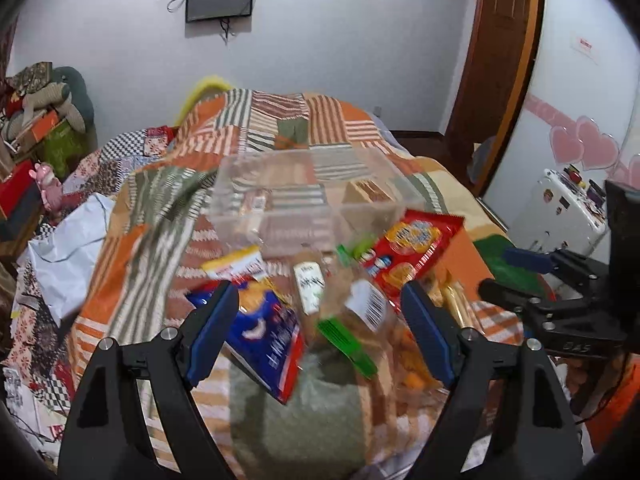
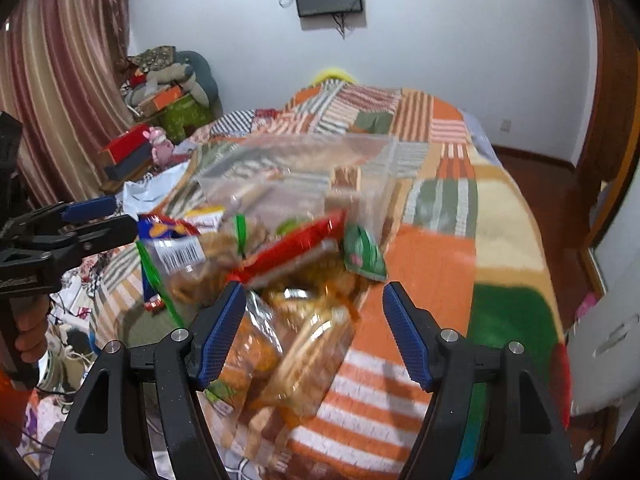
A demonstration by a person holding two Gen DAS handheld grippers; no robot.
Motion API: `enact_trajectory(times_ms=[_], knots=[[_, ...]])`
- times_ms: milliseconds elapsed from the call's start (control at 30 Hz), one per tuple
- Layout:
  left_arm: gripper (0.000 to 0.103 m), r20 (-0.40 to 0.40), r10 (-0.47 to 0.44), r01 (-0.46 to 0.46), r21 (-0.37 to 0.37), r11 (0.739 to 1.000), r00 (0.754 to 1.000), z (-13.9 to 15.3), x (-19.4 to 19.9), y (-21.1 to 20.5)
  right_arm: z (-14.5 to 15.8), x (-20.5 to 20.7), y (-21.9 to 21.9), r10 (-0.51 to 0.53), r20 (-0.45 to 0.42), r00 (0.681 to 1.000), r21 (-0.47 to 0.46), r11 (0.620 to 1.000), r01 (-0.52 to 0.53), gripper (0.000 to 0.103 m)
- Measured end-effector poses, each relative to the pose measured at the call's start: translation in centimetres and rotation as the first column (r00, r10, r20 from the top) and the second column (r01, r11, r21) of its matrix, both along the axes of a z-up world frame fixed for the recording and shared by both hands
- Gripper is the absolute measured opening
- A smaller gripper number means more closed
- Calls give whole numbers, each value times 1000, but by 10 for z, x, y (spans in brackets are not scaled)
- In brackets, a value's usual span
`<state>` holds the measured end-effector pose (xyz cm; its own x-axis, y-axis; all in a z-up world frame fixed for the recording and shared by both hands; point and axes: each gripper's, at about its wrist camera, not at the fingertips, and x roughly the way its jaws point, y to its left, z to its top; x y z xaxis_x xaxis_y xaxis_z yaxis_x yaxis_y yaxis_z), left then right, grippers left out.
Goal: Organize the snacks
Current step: 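Grasp the green-clipped bread bag with the left gripper while the right grasps the yellow-wrapped cake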
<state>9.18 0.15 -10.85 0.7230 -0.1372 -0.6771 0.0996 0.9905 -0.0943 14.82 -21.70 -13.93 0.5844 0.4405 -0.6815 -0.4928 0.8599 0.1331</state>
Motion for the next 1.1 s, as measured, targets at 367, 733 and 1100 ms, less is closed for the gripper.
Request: enact_trajectory(times_ms=[367,733,1100], knots=[[84,-90,-31,29,-19,999,995,-35,10,-25,-42,-1,-10,-46,-111,993,-29,999,43,68],[83,-115,-25,18,-55,998,993,-55,28,-30,-48,3,-24,-71,-145,987,-24,997,68,50],[56,-137,-16,1,-109,994,990,-66,43,-25,-49,8,-24,-52,-161,986,20,998,56,36]])
